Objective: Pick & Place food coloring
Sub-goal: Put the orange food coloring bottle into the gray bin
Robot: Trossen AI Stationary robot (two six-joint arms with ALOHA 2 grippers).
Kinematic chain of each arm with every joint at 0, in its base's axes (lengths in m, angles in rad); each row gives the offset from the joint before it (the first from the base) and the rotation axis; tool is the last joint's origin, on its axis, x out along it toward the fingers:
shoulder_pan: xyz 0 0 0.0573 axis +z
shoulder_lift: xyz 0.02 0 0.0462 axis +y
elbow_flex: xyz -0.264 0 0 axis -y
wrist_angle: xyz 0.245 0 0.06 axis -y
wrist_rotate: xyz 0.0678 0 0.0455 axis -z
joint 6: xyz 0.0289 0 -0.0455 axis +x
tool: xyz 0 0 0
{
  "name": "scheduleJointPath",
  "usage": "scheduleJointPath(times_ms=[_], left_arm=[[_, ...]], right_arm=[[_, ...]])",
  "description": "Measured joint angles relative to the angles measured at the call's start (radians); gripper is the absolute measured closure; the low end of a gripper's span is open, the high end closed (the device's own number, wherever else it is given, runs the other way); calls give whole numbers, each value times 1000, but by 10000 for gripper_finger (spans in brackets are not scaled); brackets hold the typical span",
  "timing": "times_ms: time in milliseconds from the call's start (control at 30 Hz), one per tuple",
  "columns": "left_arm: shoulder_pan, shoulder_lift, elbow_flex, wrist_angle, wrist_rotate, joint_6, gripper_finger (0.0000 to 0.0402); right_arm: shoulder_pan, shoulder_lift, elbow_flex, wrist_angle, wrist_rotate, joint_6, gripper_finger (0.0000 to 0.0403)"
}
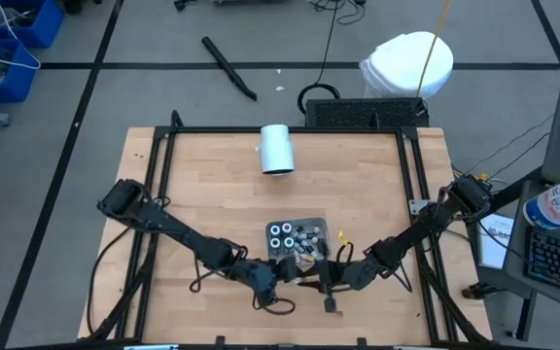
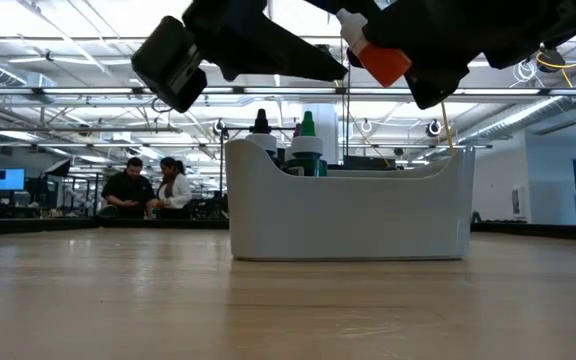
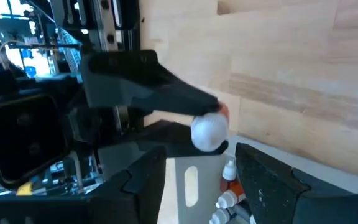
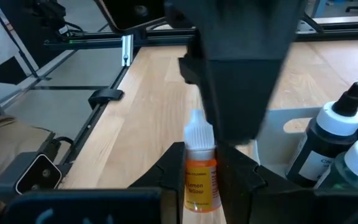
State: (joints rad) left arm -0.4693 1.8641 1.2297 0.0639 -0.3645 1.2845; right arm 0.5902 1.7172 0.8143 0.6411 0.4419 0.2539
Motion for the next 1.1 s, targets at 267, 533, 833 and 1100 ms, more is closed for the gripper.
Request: scheduleJointPath(times_ms=[267, 533, 833, 1100], left_arm=[[18, 0, 0, -1, 58, -11, 204], [31, -1, 0, -20, 104, -15, 207], [45, -3, 1, -31, 132, -57, 292], [45, -3, 1, -34, 133, -56, 342]], right_arm=[[-7, 0, 0, 5, 3, -1, 347], [-10, 0, 0, 4, 4, 8, 347], [-19, 0, -1, 0, 4, 17, 345], [-19, 0, -2, 1, 2, 18, 344]])
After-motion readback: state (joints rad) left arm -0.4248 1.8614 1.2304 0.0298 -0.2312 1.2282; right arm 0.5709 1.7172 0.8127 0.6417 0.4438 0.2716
